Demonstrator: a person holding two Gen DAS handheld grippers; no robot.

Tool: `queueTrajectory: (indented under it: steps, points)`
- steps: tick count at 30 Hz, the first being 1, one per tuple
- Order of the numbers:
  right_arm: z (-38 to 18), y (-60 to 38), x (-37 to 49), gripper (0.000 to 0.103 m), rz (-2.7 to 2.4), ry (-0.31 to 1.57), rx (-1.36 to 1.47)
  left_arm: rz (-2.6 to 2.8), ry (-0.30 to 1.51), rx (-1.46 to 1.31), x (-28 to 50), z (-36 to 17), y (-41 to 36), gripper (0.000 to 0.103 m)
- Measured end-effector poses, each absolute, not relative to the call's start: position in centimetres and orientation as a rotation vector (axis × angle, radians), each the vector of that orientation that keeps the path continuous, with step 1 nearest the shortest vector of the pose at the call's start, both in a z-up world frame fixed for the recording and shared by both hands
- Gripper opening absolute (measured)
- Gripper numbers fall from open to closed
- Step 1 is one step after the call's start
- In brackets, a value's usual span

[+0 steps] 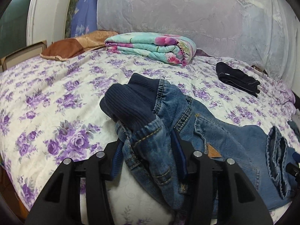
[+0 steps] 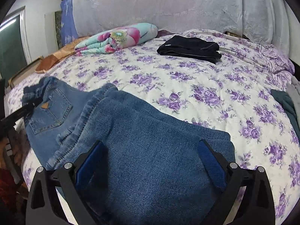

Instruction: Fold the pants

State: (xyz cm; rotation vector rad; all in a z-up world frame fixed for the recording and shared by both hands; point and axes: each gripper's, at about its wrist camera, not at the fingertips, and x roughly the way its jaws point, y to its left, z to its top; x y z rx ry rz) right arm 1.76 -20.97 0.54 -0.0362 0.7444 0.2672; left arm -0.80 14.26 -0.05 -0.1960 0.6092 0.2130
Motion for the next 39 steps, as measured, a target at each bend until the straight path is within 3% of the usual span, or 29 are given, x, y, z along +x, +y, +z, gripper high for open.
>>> queueTrajectory:
  steps: [7,12,17,24,28,33,39]
  points:
    - [0.7,-21.0,1.5,0.100,0.265,0.738,-0.038,0.214,0.605,-0.190,-0.9,-0.1,14.2,0.046]
    - [2.6,-22.2,-0.3,0.100,0.199,0.605,-0.008,0.215,0.603,-0.188,-0.9,-0.1,14.2,0.046]
    - [0.1,-20.9,0.8,0.100,0.145,0.742,-0.161,0.214,0.603,-0.187,-0.9,-0.1,14.2,0.046]
    - [1.6,-21.5,-1.7,0.100,0.126,0.630,-0.170,0.211,0.605,-0.192,-0.8,-0.1,14.1,0.046]
    - [0.6,-22.2,-1.7,0.100,0.115,0.701,-0.249,0.201,0.605,-0.205,-0.9,-0.1,14.3,0.046]
    - [1.3,-24.2,-2.8,0.100,0.142,0.643,-0.181,0.113,0.597,-0.253,-1.5,1.1,15.1,0.027]
    - [3.3,-31.4,-5.5,0.100,-0.042,0.512,-0.040,0.045,0.535,-0.210,-2.4,4.3,13.5,0.024]
